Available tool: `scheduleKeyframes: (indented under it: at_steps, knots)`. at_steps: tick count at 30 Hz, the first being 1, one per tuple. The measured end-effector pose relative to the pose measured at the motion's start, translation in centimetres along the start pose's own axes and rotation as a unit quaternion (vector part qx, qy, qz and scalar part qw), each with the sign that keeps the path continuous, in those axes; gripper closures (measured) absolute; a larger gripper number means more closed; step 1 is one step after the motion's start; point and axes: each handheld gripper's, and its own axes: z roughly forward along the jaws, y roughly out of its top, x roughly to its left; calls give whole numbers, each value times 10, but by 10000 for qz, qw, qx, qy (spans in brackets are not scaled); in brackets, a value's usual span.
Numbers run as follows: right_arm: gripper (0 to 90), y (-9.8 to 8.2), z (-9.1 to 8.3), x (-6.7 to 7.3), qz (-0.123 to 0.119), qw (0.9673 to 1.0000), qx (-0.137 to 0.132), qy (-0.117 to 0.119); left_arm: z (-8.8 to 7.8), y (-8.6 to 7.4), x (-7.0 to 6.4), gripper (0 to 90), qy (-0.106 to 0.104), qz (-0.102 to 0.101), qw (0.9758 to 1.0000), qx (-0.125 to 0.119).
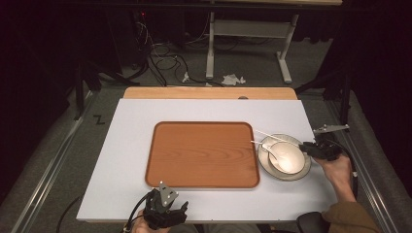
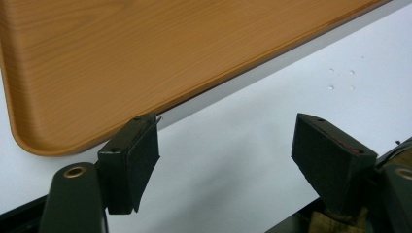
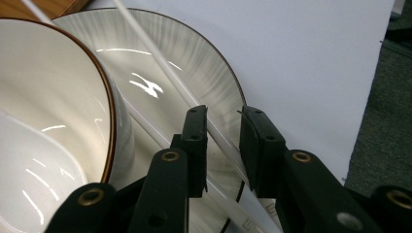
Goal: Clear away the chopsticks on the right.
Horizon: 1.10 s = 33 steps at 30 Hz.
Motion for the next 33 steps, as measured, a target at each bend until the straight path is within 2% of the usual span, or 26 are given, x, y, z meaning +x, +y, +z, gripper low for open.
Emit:
scheduleKeyframes:
  at_steps: [6,11,16,23,28,29,33]
  knots:
    - [773,0,1,1,-63,9999,43,100,0,0,0,254,-3,7,10000,-2]
    - [798,-1,2,0,-24,9998,80,164,0,0,0,254,-8,14,10000,14]
    - [839,-2,3,-1,-67,9998,54,168,0,0,1,254,-4,11,10000,13]
    - [850,-3,3,-1,-45,9998,24,183,1,0,1,254,-20,13,10000,23]
    - [853,-3,-1,3,-137,9998,-94,144,2,1,1,254,-50,22,10000,14]
    - [854,-4,-5,4,-132,9996,-191,155,3,2,1,254,-53,30,10000,17]
    - [854,-6,-13,6,-121,9993,-305,170,6,5,-1,254,-130,106,9999,24]
